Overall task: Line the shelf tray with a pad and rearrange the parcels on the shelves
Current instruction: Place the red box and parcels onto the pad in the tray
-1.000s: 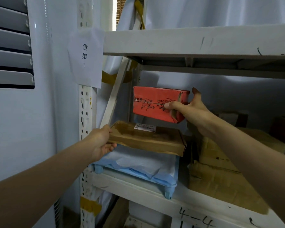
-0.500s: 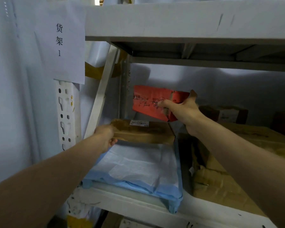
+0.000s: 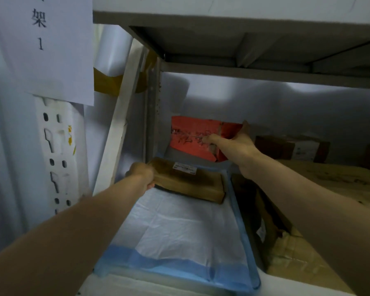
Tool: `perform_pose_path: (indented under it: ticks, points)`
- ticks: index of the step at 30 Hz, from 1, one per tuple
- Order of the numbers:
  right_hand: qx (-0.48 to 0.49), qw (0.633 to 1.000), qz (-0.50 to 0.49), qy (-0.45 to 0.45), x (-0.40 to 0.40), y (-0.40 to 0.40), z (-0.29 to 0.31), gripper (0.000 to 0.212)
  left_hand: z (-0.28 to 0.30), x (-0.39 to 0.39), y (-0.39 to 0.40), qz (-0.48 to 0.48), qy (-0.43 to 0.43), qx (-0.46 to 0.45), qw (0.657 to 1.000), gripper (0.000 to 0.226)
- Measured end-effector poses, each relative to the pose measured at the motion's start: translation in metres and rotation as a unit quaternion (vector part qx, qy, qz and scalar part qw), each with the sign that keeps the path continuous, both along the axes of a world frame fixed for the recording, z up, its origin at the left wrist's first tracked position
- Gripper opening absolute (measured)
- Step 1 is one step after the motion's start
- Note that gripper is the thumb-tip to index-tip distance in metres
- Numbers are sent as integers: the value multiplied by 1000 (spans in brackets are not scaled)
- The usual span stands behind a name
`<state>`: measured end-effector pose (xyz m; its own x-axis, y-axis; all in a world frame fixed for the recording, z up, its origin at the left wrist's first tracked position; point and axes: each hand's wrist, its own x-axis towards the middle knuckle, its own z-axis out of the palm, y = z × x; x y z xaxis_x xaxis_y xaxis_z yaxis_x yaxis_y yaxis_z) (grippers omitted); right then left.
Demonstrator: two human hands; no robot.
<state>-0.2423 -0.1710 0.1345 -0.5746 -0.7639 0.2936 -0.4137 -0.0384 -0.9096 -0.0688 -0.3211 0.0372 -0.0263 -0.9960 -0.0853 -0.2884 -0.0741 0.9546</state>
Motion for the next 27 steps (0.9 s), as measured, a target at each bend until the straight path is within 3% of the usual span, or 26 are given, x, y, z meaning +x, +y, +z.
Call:
perform_pose_path:
  ticks: [3,7,9,13,14,17,21,25,27]
  points:
    - [-1,1000,-24,3,-23,-35,-15,139,8,0,8,-1,-81,-31,996,26]
    - [25,998,-49,26,-36,-57,-29,130,15,2,21,-20,-278,-100,955,33]
    - [60,997,-40,19,-52,-70,-45,121,19,1,24,-26,-309,-99,946,40]
    - [93,995,-35,-3,-97,-118,-86,140,22,-2,30,-63,-385,-113,914,61]
    - [92,995,-35,-3,-78,-102,-79,135,21,-2,32,-79,-402,-125,904,67]
    - [84,996,-6,-27,-11,-43,-48,88,16,-2,35,-96,-405,-120,901,82]
    - [100,994,-51,2,-16,-46,-54,78,10,-2,38,-78,-395,-129,906,86]
    - [193,975,-94,61,-16,-44,-60,34,8,-2,38,-77,-386,-142,908,80]
    - [215,968,-93,86,-15,-46,-62,36,7,-2,38,-73,-380,-144,911,82]
